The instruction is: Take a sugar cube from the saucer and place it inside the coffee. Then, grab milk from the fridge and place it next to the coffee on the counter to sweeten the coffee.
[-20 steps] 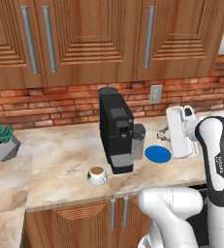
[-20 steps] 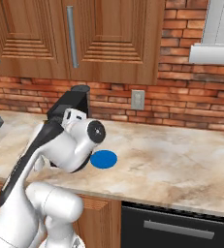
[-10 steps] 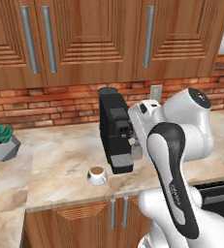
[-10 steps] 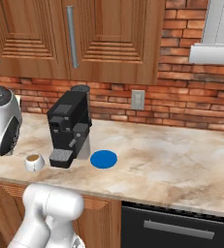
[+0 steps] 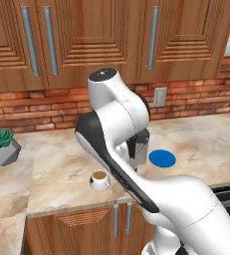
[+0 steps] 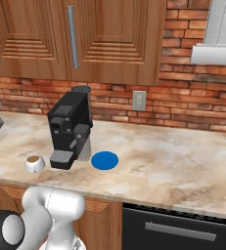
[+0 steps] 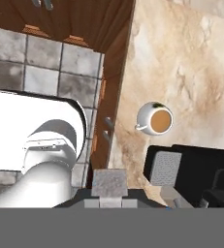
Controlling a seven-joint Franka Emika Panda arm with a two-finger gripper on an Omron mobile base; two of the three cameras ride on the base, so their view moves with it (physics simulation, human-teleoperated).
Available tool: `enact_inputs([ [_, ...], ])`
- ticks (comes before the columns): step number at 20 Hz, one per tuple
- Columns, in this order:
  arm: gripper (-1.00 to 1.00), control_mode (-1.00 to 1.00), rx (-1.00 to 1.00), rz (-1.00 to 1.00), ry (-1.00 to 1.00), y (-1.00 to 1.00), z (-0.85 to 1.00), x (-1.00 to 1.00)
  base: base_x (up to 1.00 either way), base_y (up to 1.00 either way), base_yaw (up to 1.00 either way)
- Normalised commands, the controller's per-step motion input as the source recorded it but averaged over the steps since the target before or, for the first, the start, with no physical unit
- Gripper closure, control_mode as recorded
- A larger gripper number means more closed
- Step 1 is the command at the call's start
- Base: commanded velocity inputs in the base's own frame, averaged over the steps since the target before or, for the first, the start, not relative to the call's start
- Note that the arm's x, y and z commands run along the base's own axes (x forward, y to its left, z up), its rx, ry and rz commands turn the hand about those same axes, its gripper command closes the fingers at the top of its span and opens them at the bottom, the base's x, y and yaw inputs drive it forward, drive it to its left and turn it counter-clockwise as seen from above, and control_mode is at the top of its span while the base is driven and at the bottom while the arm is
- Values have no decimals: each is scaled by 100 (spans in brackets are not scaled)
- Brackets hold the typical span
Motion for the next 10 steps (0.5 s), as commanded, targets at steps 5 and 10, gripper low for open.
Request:
enact_inputs([
  [5,100,-100,0,0,0,1,-29,7,0,0,0],
  [10,100,-100,0,0,0,-19,-96,8,0,0,0],
])
